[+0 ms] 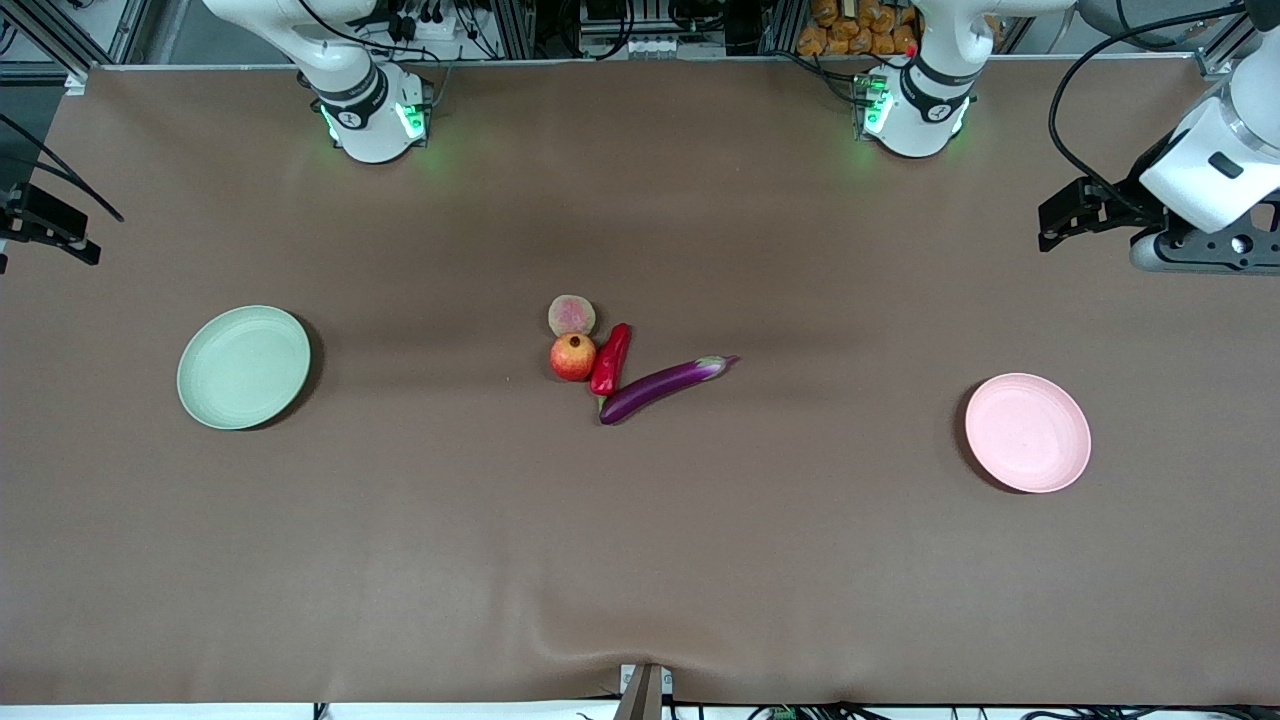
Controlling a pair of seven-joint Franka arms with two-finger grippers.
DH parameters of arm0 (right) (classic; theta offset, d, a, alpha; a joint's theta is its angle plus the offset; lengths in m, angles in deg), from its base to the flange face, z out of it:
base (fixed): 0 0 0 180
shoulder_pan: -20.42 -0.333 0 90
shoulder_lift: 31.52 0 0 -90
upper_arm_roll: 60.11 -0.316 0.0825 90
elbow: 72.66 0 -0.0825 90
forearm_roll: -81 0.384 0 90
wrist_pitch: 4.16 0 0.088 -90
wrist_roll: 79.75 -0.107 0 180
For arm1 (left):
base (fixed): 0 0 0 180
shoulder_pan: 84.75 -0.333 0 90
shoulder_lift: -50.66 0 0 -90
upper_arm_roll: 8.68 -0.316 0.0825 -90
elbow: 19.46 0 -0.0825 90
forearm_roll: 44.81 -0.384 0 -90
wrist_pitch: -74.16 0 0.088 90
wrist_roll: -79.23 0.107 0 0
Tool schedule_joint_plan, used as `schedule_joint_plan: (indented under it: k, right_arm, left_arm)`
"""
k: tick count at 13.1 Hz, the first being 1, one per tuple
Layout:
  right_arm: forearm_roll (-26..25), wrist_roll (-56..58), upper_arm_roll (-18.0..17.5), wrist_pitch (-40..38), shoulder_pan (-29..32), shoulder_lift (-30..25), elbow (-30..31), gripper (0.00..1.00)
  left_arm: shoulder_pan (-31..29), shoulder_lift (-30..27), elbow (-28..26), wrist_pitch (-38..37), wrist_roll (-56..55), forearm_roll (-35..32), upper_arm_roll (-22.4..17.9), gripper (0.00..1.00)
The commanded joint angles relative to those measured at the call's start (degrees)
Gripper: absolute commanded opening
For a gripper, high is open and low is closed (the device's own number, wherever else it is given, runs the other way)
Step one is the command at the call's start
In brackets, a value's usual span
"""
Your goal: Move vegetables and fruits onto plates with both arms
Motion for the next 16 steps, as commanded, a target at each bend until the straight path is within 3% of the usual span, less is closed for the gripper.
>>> schedule_joint_plan:
  k: [1,3,16]
  right_arm:
    - [1.0,0.3,-0.4,-0.9,-0.3,0.8,-1.6,1.00]
    - [0.1,-0.2,-0.4,-0.9,-3.8,0.8,-2.0,1.00]
    - [0.2,-0.4,-0.1,-0.8,-3.2,0.8,-1.8,1.00]
  left_arm:
    - [-0.5,-1.7,-1.4,-0.3,0.9,0.8,0.3,1.00]
    - [-0.5,-1.7,-1.4,-0.3,0.9,0.6,0.3,1.00]
    - [-0.2,-1.5,-2.4,-1.3,-0.2,0.6,0.4,1.00]
